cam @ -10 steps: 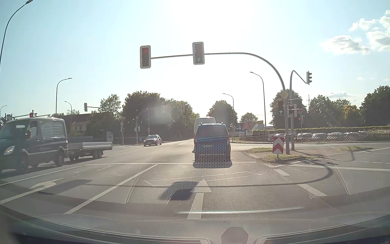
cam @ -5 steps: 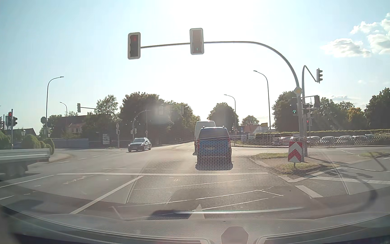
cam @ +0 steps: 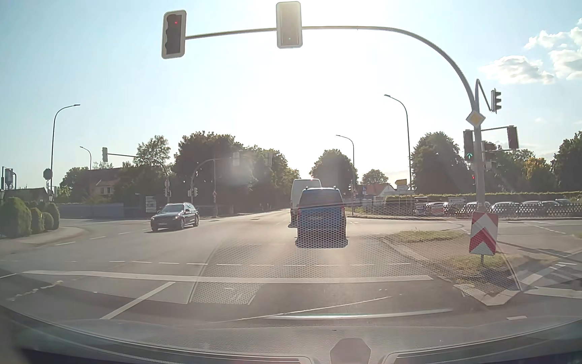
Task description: Follow the waypoints while adhering to traffic rules and regulations
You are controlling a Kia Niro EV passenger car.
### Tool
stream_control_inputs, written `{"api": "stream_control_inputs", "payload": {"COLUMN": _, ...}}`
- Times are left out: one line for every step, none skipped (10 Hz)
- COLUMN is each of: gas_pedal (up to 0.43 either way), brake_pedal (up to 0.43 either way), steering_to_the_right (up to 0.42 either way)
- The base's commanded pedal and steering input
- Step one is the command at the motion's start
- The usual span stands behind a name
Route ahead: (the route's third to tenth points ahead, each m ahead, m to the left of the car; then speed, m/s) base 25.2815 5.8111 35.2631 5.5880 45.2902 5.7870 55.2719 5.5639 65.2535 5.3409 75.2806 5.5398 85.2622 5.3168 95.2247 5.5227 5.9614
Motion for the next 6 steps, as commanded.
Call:
{"api": "stream_control_inputs", "payload": {"gas_pedal": 0.209, "brake_pedal": 0.006, "steering_to_the_right": -0.002}}
{"api": "stream_control_inputs", "payload": {"gas_pedal": 0.209, "brake_pedal": 0.006, "steering_to_the_right": -0.002}}
{"api": "stream_control_inputs", "payload": {"gas_pedal": 0.209, "brake_pedal": 0.006, "steering_to_the_right": -0.002}}
{"api": "stream_control_inputs", "payload": {"gas_pedal": 0.209, "brake_pedal": 0.006, "steering_to_the_right": -0.002}}
{"api": "stream_control_inputs", "payload": {"gas_pedal": 0.209, "brake_pedal": 0.006, "steering_to_the_right": -0.002}}
{"api": "stream_control_inputs", "payload": {"gas_pedal": 0.220, "brake_pedal": 0.006, "steering_to_the_right": -0.002}}
